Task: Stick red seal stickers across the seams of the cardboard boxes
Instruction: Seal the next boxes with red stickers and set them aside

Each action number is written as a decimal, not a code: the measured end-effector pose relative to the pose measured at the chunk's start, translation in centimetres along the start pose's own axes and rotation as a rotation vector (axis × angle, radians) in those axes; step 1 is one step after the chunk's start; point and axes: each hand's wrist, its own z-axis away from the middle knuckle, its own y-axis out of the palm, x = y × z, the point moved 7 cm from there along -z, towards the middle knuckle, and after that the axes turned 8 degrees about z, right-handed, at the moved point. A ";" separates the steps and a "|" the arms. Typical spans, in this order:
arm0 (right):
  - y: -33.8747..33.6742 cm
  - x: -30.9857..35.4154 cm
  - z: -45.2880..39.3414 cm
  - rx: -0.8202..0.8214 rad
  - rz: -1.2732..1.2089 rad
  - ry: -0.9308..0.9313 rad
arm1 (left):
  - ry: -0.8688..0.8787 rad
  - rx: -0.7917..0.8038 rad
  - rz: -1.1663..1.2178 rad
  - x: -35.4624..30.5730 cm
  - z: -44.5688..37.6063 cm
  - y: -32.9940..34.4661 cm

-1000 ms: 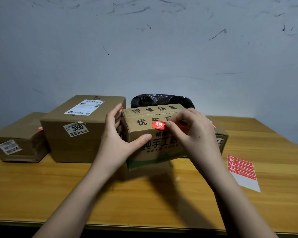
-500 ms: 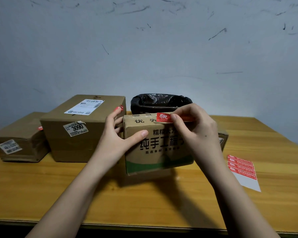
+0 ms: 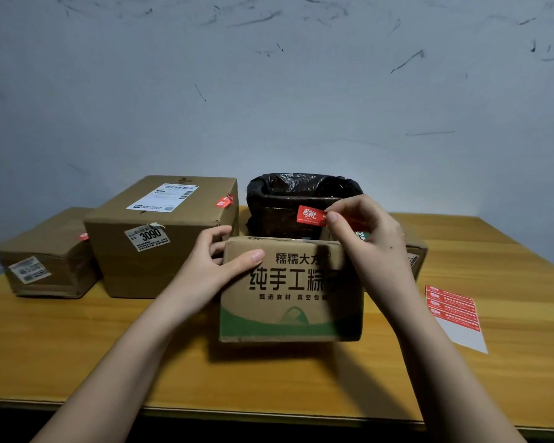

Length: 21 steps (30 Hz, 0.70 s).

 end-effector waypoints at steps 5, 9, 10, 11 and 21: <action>-0.3 -0.8 0.0 -0.003 -0.093 0.055 | 0.064 0.057 0.021 -0.1 0.4 0.3; -0.3 -1.4 -0.1 0.017 -0.123 0.094 | 0.105 0.085 -0.003 0.8 0.8 0.2; -0.2 -1.6 -0.1 0.023 -0.125 0.103 | 0.108 0.091 -0.011 1.0 1.0 0.2; -0.1 -1.7 0.0 0.028 -0.128 0.114 | 0.110 0.096 -0.020 1.2 1.1 0.1; 1.3 -2.4 0.4 0.098 -0.117 0.147 | 0.125 0.142 -0.038 2.8 1.7 -0.4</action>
